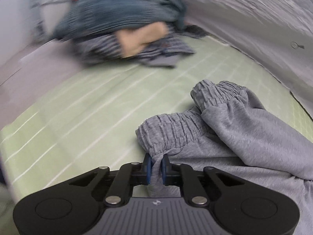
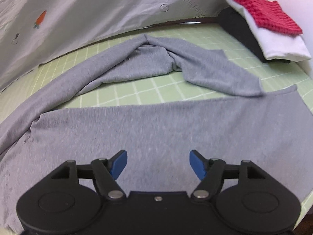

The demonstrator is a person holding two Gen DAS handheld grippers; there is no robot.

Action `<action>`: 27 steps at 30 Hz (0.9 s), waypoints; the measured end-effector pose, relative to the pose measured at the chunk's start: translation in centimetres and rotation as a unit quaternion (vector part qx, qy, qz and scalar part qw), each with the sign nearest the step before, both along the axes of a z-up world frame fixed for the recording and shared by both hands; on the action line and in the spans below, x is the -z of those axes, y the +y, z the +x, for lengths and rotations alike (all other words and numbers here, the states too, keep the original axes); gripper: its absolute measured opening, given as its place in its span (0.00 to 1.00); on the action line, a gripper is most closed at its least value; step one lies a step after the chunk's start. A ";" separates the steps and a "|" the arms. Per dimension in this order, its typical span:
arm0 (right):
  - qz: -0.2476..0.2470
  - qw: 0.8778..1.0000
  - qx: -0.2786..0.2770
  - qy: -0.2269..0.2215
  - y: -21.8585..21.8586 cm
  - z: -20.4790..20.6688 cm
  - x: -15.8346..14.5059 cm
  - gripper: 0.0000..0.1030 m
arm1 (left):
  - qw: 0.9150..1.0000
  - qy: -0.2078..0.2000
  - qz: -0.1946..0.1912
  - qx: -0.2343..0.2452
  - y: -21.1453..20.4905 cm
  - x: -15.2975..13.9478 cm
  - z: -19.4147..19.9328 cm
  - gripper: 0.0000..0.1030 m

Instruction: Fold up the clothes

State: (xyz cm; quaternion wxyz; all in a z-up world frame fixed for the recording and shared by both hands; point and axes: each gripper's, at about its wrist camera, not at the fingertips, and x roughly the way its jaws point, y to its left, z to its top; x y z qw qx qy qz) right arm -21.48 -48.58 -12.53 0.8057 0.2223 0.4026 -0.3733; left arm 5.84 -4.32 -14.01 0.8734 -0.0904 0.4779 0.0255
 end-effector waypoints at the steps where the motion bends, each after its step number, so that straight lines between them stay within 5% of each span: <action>1: 0.001 1.000 -0.004 0.000 0.2 0.1 0.1 0.70 | 1.000 -0.001 -0.004 -0.005 0.6 -0.2 -0.6 0.12; 7: 0.023 1.000 -0.004 0.007 0.2 0.6 1.2 0.79 | 0.999 -0.028 -0.041 -0.018 2.3 -2.4 -2.3 0.27; 11: 0.035 0.999 0.006 0.030 0.2 1.1 2.7 0.89 | 0.996 -0.045 -0.066 -0.027 3.4 -3.9 -3.4 0.68; 17: 0.017 0.999 0.008 0.043 0.9 1.3 3.4 1.00 | 0.994 -0.058 -0.090 0.017 2.2 -4.9 -2.3 0.66; 21: 0.012 0.999 0.006 0.037 1.1 1.0 3.5 1.00 | 0.994 -0.025 -0.094 0.042 0.9 -3.6 -0.3 0.40; 27: 0.017 0.999 0.029 0.035 0.6 0.6 3.5 1.00 | 0.989 0.002 -0.147 0.019 1.0 -1.7 2.1 0.40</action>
